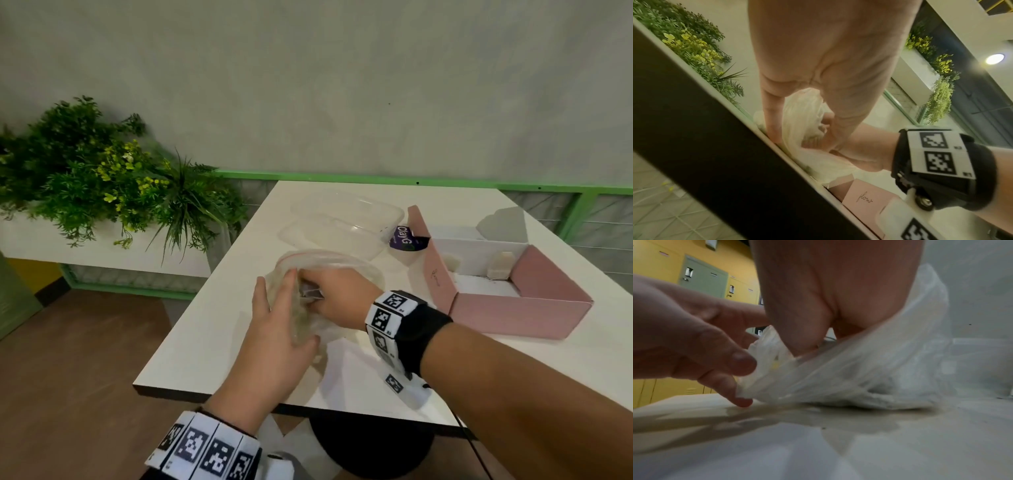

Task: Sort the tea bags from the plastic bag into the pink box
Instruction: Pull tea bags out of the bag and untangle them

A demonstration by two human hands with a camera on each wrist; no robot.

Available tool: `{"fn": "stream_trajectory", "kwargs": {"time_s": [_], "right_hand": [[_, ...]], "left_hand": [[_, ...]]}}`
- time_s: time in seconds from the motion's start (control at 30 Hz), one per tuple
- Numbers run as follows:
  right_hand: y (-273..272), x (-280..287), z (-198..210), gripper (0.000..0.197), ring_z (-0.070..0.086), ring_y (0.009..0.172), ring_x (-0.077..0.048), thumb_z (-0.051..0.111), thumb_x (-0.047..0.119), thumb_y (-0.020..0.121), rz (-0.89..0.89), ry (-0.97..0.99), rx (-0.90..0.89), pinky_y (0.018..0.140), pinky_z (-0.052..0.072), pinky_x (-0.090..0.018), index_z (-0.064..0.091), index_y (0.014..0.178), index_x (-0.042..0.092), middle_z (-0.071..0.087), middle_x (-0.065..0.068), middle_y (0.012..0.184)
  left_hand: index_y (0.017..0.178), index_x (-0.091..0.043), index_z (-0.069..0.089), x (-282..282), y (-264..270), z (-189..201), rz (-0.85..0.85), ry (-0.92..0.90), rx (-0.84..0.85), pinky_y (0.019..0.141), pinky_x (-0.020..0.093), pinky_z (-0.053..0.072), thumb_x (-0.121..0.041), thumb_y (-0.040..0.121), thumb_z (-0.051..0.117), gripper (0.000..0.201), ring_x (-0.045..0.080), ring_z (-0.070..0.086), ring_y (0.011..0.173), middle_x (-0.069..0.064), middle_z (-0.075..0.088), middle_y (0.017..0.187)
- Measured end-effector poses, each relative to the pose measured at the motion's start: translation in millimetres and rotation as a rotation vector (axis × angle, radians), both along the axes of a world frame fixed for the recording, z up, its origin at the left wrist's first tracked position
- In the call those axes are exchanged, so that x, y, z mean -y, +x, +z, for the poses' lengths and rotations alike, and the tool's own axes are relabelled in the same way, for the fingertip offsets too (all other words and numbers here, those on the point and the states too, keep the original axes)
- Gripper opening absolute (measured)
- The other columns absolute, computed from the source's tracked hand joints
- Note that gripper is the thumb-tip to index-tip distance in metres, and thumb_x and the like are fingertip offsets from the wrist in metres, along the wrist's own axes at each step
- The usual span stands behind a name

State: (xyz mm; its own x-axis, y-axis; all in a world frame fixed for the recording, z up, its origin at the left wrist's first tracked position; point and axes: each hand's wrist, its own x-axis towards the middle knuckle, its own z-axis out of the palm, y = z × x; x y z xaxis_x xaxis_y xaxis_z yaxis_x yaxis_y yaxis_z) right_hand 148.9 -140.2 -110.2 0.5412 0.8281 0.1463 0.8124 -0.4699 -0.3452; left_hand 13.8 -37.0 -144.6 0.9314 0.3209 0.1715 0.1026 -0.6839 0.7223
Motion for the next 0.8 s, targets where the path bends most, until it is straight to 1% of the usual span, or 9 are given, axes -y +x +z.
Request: {"fn": "stream_trajectory", "kwargs": {"time_s": [0.07,0.13,0.2,0.3,0.4,0.5,0.63,0.7,0.8], "right_hand": [[-1.1,2.7,2.3,0.019,0.063,0.094,-0.017,0.062,0.009,0.086,0.047,0.061,-0.065,0.085,0.05,-0.029,0.065,0.104,0.014,0.069,0.0,0.102],[-4.6,4.0,2.3,0.012,0.06,0.089,-0.021,0.06,0.011,0.087,0.082,-0.059,-0.076,0.08,0.048,-0.033,0.065,0.098,0.013,0.067,-0.002,0.096],[-7.6,3.9,0.9,0.011,0.054,0.084,-0.025,0.058,0.007,0.085,0.088,-0.116,-0.021,0.073,0.042,-0.034,0.064,0.091,0.015,0.062,-0.005,0.091],[-9.2,2.9,6.8,0.01,0.051,0.076,-0.025,0.058,0.007,0.084,0.062,0.004,0.066,0.068,0.042,-0.036,0.065,0.084,0.015,0.059,-0.004,0.08],[-7.9,5.9,7.0,0.018,0.048,0.075,-0.023,0.058,0.005,0.084,0.082,-0.058,0.056,0.068,0.042,-0.035,0.068,0.092,0.016,0.058,-0.003,0.079],[-9.9,13.1,6.8,0.029,0.056,0.082,-0.025,0.057,0.006,0.085,0.062,-0.082,0.066,0.072,0.046,-0.035,0.072,0.106,0.02,0.067,-0.005,0.088],[-9.7,17.1,15.0,0.029,0.059,0.081,-0.03,0.05,0.009,0.074,0.044,0.102,0.09,0.071,0.051,-0.043,0.072,0.093,0.014,0.069,-0.008,0.084],[-10.6,21.1,18.2,0.035,0.062,0.084,-0.029,0.049,0.009,0.073,0.037,0.178,0.047,0.073,0.052,-0.04,0.075,0.095,0.014,0.073,-0.007,0.087],[-9.5,30.6,25.2,0.037,0.065,0.088,-0.021,0.055,-0.004,0.08,-0.023,0.303,-0.09,0.078,0.049,-0.028,0.077,0.102,0.015,0.076,-0.004,0.095]], "left_hand": [[0.157,-0.052,0.002,1.1,-1.0,-1.8,0.006,0.016,-0.009,0.103,0.017,0.032,-0.012,0.09,0.069,0.103,0.023,0.029,0.151,0.002,-0.008,0.171],[0.16,-0.045,0.003,0.9,1.0,-5.3,0.02,0.028,-0.022,0.101,0.014,0.026,-0.005,0.089,0.067,0.103,0.023,0.032,0.15,0.004,-0.001,0.17],[0.161,-0.04,0.006,0.4,3.7,-4.6,0.044,0.026,-0.033,0.103,0.015,0.024,-0.002,0.088,0.065,0.101,0.025,0.03,0.15,0.005,0.003,0.17],[0.161,-0.04,0.008,0.4,7.8,0.0,0.069,0.021,-0.034,0.104,0.018,0.025,0.001,0.086,0.065,0.103,0.028,0.03,0.15,0.006,0.006,0.169],[0.161,-0.037,0.01,-0.9,10.1,1.8,0.09,0.034,-0.044,0.101,0.018,0.025,0.003,0.084,0.065,0.103,0.03,0.032,0.148,0.009,0.008,0.168],[0.161,-0.037,0.01,-3.1,10.3,1.0,0.107,0.039,-0.062,0.099,0.019,0.028,0.003,0.082,0.064,0.103,0.032,0.033,0.146,0.011,0.011,0.166],[0.161,-0.038,0.01,-3.1,9.7,2.2,0.124,0.026,-0.077,0.094,0.022,0.031,0.003,0.083,0.064,0.103,0.033,0.039,0.141,0.01,0.012,0.166],[0.16,-0.04,0.009,-1.9,9.5,2.8,0.135,0.052,-0.075,0.095,0.026,0.035,-0.001,0.083,0.067,0.104,0.034,0.041,0.14,0.01,0.011,0.167],[0.156,-0.045,0.007,1.2,6.5,8.5,0.163,0.166,-0.053,0.107,0.044,0.04,-0.017,0.082,0.073,0.103,0.04,0.031,0.146,0.01,0.011,0.167]]}}
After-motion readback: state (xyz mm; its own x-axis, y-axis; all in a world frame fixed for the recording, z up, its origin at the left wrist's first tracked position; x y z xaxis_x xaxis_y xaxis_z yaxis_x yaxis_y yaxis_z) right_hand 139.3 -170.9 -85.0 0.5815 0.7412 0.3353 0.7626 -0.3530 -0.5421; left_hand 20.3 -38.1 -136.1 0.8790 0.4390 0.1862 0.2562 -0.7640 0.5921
